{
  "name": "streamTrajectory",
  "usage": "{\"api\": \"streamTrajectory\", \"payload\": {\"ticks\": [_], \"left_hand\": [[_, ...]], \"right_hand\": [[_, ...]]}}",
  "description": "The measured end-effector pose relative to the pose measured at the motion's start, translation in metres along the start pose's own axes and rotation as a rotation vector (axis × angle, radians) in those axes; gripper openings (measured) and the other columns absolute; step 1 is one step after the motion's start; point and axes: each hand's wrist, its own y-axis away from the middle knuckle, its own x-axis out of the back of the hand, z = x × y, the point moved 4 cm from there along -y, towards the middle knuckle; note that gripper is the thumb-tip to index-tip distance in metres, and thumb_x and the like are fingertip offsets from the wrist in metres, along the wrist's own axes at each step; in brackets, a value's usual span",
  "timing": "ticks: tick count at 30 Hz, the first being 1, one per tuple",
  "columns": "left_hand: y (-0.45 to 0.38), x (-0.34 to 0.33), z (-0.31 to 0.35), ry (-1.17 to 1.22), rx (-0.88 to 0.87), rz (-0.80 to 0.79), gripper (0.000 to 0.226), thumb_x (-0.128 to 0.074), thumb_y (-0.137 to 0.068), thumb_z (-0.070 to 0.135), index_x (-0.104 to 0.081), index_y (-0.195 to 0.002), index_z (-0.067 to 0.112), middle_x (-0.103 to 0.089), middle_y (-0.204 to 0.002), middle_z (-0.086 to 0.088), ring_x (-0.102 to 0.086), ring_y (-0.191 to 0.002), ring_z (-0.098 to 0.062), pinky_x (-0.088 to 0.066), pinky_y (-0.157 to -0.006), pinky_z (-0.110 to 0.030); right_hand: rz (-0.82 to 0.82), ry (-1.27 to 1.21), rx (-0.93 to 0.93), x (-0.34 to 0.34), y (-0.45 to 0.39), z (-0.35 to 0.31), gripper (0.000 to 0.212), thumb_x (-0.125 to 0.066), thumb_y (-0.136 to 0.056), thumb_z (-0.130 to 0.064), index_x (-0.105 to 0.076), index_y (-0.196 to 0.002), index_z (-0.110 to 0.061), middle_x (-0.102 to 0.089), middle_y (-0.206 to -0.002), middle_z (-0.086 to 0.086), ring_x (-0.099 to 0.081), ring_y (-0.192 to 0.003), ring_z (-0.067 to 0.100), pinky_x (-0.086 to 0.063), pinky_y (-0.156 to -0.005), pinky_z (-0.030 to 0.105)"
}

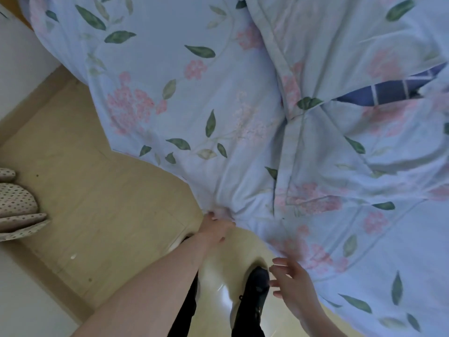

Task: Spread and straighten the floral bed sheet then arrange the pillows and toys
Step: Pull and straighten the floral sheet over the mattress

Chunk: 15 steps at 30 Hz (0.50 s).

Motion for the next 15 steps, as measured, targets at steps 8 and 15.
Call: {"api": "streamTrajectory", "payload": {"ticks": [8,15], "left_hand": [[-0.035,-0.017,-0.014,0.358,0.030,0.011,0.062,-0.062,-0.086,0.004,-0.048,-0.143,0.022,-0.059,-0.139,-0.005,-0.052,-0.120,-0.016,-0.035,-0.099,-0.039],[-0.050,-0.007,-0.049,0.409,0.046,0.091,0.057,-0.065,-0.078,-0.007,-0.054,-0.133,0.007,-0.058,-0.119,-0.004,-0.048,-0.132,-0.026,-0.045,-0.108,-0.042]], "right_hand": [[-0.099,0.036,0.038,0.026,-0.009,0.025,0.016,-0.065,-0.092,-0.010,-0.068,-0.105,-0.018,-0.070,-0.098,0.007,-0.074,-0.072,0.023,-0.055,-0.056,0.027],[-0.151,0.040,0.004,0.043,-0.016,0.045,0.018,-0.064,-0.090,-0.005,-0.069,-0.103,-0.016,-0.071,-0.097,0.008,-0.069,-0.064,0.021,-0.052,-0.054,0.028]]}}
